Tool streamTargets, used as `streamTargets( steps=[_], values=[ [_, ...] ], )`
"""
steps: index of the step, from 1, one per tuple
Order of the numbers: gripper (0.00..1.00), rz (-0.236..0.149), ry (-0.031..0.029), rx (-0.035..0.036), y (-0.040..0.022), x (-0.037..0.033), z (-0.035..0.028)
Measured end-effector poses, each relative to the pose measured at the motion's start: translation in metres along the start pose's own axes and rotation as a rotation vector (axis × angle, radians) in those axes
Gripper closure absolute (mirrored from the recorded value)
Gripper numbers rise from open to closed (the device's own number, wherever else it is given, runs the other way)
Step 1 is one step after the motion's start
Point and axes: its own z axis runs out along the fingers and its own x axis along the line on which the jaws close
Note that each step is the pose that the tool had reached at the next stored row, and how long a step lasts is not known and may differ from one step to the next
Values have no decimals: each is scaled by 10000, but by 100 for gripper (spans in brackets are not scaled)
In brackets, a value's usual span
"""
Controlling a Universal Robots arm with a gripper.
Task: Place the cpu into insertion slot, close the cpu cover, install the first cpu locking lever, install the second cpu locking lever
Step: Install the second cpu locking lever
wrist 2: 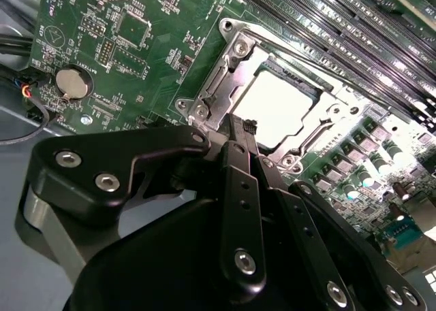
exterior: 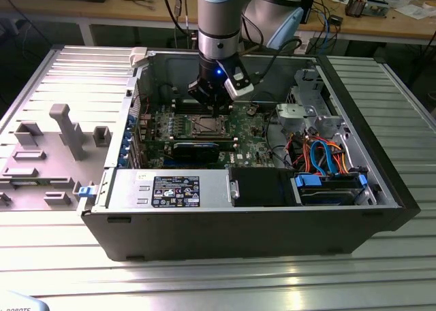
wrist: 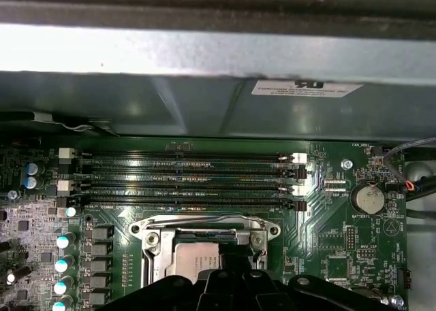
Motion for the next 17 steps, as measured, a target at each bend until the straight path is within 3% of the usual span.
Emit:
streamTargets(
  steps=[2,4,7,12,13,15,16,17],
  values=[
    [89,-1,0,7,0,0,0],
    [89,0,4,197,0,0,0],
    [89,6,8,321,0,-1,-14],
    [89,5,8,397,7,-5,-123],
    [89,5,7,450,7,-5,-125],
    [89,-10,15,742,7,-5,-126],
    [89,-17,19,926,7,-5,-125],
    [89,-21,22,1043,7,-5,-125]
  ],
)
